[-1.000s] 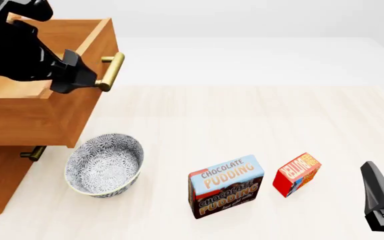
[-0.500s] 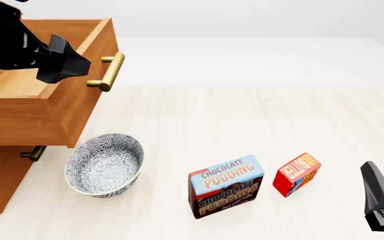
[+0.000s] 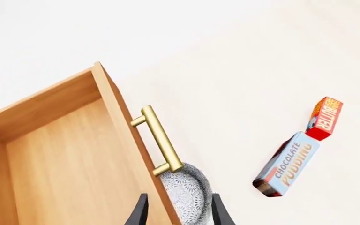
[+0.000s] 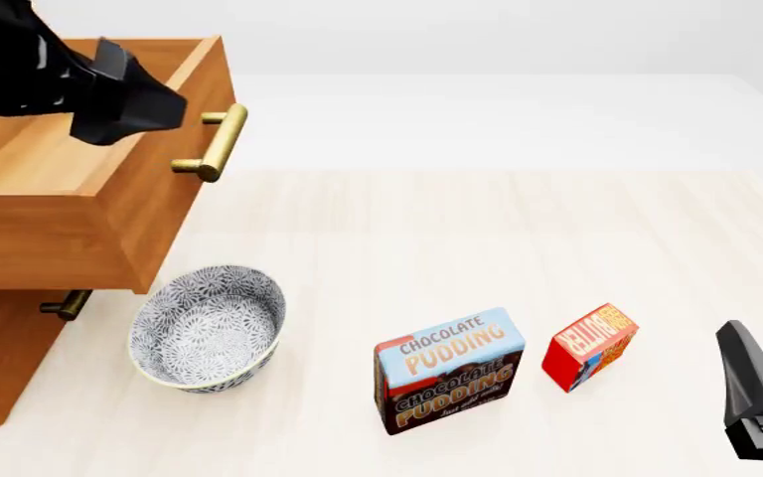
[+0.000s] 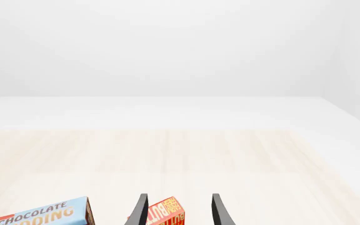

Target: Put the butter at the back in the top drawer of the cabinet and close it.

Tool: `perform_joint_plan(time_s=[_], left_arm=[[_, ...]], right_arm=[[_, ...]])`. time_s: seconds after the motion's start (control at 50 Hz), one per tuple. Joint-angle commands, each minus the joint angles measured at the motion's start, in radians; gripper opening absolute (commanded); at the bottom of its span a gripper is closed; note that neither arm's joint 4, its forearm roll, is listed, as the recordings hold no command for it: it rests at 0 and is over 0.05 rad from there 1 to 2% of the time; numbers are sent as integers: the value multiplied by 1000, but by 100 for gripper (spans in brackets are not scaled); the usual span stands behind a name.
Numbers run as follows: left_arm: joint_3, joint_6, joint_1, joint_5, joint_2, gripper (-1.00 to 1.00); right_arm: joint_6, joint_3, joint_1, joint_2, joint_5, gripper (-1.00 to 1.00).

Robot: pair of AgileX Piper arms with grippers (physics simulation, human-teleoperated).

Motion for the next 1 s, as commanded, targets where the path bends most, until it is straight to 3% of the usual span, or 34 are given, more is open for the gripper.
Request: perform_joint_plan(time_s=[0.02,0.14,0.42,1.0], left_arm=[[-23,-14,-35,-8,17,100],[-52,-25,-74,-16,34,100],[-26,-43,-134,-75,66,100],[-40,-52,-186,-139,177,100]], right_arm=[[0,0,0,0,0,100],[0,0,0,0,0,100],[0,0,0,0,0,100],[0,0,0,0,0,100]])
